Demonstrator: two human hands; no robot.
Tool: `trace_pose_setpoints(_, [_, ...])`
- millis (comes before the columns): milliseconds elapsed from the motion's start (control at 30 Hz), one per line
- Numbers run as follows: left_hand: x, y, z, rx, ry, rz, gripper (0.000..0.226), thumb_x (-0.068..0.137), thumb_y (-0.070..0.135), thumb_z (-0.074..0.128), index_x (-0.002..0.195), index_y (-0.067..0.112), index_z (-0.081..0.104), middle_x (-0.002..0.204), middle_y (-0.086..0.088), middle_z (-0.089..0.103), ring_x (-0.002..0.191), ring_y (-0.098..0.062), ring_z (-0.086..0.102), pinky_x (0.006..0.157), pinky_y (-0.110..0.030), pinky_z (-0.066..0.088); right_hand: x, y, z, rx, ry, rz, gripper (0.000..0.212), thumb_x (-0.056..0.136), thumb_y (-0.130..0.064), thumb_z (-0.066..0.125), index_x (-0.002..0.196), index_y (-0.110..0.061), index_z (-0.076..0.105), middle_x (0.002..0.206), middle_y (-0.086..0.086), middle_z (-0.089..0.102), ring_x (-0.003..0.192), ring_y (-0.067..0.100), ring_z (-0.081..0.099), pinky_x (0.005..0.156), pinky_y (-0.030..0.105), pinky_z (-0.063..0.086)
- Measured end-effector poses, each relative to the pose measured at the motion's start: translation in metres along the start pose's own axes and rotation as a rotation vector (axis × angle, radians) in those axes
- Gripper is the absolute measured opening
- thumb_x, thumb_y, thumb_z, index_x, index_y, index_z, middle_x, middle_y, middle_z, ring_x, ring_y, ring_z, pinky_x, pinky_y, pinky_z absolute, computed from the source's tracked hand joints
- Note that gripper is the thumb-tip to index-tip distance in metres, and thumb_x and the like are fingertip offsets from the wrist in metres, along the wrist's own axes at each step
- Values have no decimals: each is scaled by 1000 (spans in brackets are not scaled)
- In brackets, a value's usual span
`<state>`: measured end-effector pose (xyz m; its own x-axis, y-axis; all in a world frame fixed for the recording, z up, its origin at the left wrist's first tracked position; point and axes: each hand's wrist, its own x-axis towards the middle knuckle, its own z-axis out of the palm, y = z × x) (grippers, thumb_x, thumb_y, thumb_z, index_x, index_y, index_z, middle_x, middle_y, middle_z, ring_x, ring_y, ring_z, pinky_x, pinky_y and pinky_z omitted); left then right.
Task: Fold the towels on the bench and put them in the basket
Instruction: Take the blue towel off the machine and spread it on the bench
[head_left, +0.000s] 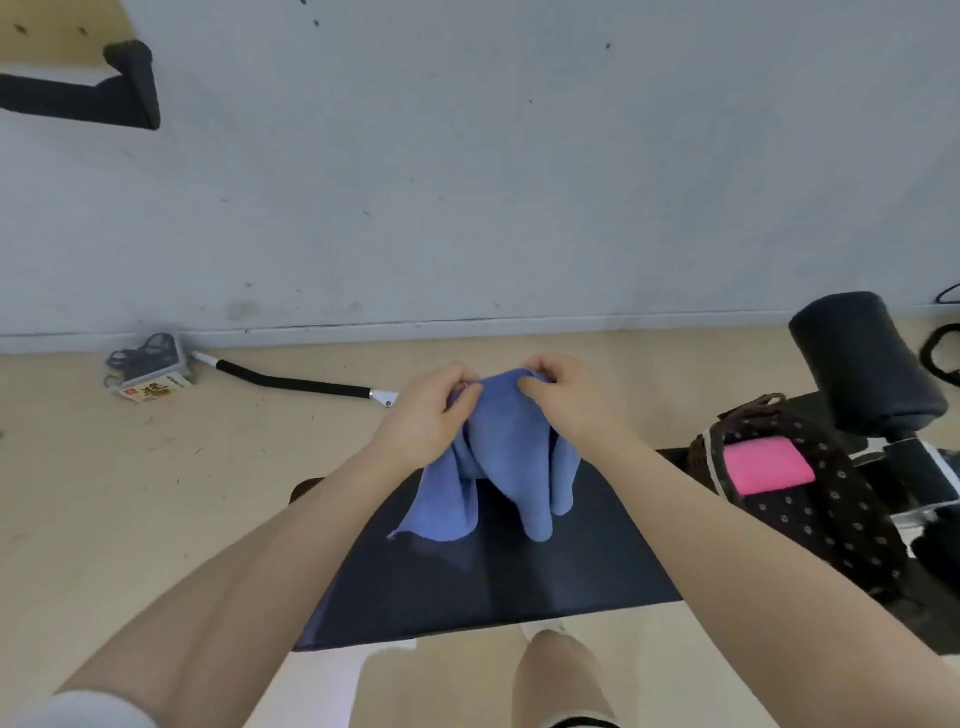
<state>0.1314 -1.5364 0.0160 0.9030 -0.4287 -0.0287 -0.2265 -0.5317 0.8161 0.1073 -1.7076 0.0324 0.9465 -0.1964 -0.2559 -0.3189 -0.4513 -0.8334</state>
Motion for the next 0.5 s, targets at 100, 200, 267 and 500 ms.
trace_pose_setpoints(100, [6, -29, 30, -52, 106, -12, 14, 91, 10, 50, 97, 15, 62, 74, -1, 59, 60, -2, 48, 58, -7, 37, 24, 34, 18, 109, 48, -50, 20, 85, -8, 53, 70, -21, 59, 75, 1, 57, 71, 10, 50, 67, 23, 41])
trace_pose_setpoints(200, [3, -95, 77, -111, 117, -80, 11, 91, 14, 53, 97, 19, 59, 74, 6, 55, 56, 1, 46, 57, -9, 39, 50, 101, 49, 122, 24, -111, 27, 84, -5, 54, 67, -25, 57, 69, -3, 56, 68, 8, 50, 65, 22, 41])
trace_pose_setpoints(267, [-7, -131, 100, -82, 142, -69, 7, 91, 17, 55, 95, 19, 59, 77, 6, 58, 59, 1, 48, 57, -10, 40, 58, 136, 65, 98, 10, -151, 26, 84, -6, 54, 67, -25, 58, 66, -8, 56, 67, 8, 52, 66, 25, 43])
trace_pose_setpoints(500, [-27, -157, 112, 367, 104, -157, 25, 81, 6, 48, 61, 16, 36, 57, -1, 41, 62, -23, 40, 49, -28, 26, 53, 163, 60, 134, 136, -327, 26, 89, -6, 49, 72, -24, 57, 72, -7, 56, 71, 11, 51, 67, 23, 43])
